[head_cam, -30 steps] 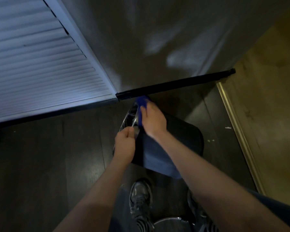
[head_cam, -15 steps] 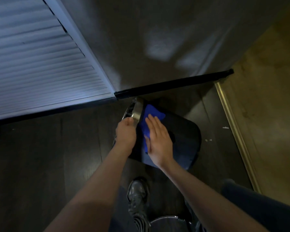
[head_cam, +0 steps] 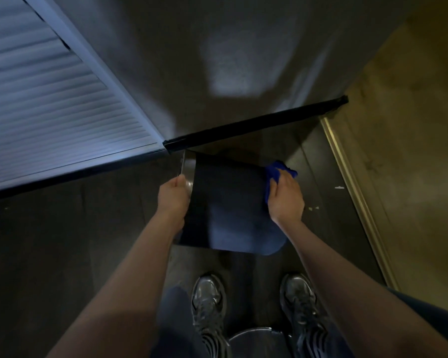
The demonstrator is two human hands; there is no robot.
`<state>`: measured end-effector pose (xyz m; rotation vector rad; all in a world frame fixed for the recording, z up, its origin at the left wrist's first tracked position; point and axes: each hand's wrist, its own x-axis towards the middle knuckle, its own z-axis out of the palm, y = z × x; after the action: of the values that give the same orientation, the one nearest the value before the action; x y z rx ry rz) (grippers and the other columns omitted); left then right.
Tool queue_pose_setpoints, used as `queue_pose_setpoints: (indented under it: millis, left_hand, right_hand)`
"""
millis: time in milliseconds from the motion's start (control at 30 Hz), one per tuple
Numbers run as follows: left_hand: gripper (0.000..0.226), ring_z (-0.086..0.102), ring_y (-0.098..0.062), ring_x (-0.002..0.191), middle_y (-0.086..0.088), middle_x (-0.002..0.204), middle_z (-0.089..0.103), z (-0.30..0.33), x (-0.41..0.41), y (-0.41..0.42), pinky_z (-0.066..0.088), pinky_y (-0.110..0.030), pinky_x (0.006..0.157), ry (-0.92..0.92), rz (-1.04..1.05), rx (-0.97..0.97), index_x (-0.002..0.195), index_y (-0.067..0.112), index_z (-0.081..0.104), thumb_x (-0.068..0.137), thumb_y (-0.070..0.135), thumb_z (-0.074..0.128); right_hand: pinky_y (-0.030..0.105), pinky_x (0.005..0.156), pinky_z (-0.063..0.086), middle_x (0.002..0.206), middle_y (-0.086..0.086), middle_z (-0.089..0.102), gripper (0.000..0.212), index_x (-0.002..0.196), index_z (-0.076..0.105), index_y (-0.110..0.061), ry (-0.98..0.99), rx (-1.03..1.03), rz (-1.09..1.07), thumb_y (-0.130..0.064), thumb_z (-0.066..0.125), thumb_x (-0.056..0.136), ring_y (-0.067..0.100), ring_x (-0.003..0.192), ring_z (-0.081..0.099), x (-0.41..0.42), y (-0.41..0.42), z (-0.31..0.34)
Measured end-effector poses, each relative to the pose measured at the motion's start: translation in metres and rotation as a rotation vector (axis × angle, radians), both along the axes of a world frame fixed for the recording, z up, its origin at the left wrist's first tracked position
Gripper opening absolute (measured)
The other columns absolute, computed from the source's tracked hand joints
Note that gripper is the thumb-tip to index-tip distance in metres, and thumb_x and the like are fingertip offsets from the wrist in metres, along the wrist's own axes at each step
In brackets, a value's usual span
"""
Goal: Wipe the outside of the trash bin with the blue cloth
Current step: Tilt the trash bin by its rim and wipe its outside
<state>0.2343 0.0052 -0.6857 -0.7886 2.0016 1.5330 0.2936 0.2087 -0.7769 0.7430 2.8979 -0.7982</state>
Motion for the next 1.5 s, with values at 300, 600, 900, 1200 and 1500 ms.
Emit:
queue_pose_setpoints:
  millis: [300,600,900,1200,1500]
  left_hand:
    - [0.023,0.056,-0.026,0.081,-0.016,0.086,0.061,0.0,0.015,-0.014,0.044,-0.038,0.075,0.113,-0.286,-0.018,0.092,0.005,0.06,0.094,0.018,0.042]
    - [0.025,0.051,-0.014,0.069,-0.001,0.071,0.057,-0.009,0.027,-0.009,0.042,-0.028,0.063,0.181,-0.099,-0.08,0.071,0.021,0.058,0.092,0.02,0.046]
    - [0.027,0.047,-0.022,0.066,-0.008,0.068,0.051,0.004,0.009,0.008,0.039,-0.035,0.066,0.223,-0.21,-0.139,0.073,0.009,0.056,0.092,0.025,0.046]
    - [0.035,0.04,-0.014,0.057,-0.002,0.059,0.045,0.006,0.014,0.013,0.03,-0.029,0.056,0.267,-0.218,-0.204,0.057,0.017,0.044,0.092,0.016,0.042]
    - [0.025,0.047,-0.012,0.064,-0.003,0.068,0.053,0.015,0.021,0.012,0.038,-0.024,0.061,0.261,-0.268,-0.087,0.074,0.009,0.054,0.088,-0.003,0.037]
  right_hand:
    - [0.032,0.065,0.036,0.098,0.016,0.062,0.028,0.1,0.051,-0.008,-0.058,-0.101,0.008,-0.028,0.031,0.098,0.031,0.084,0.057,-0.027,0.025,0.001]
    - [0.037,0.074,0.041,0.105,0.017,0.062,0.029,0.104,0.054,-0.006,-0.061,-0.119,0.003,-0.026,0.033,0.097,0.034,0.094,0.057,-0.042,0.022,0.003]
    - [0.036,0.079,0.04,0.113,0.02,0.06,0.031,0.108,0.055,-0.004,-0.081,-0.211,-0.182,-0.024,0.034,0.097,0.036,0.102,0.055,-0.043,0.003,0.009]
    - [0.038,0.083,0.043,0.109,0.016,0.063,0.026,0.109,0.056,-0.004,0.231,-0.229,0.094,-0.018,0.043,0.093,0.031,0.098,0.059,-0.093,-0.105,0.071]
    - [0.03,0.109,0.026,0.136,0.006,0.05,0.038,0.13,0.046,-0.012,0.344,-0.275,0.34,-0.014,0.044,0.092,0.018,0.133,0.035,-0.059,-0.106,0.079]
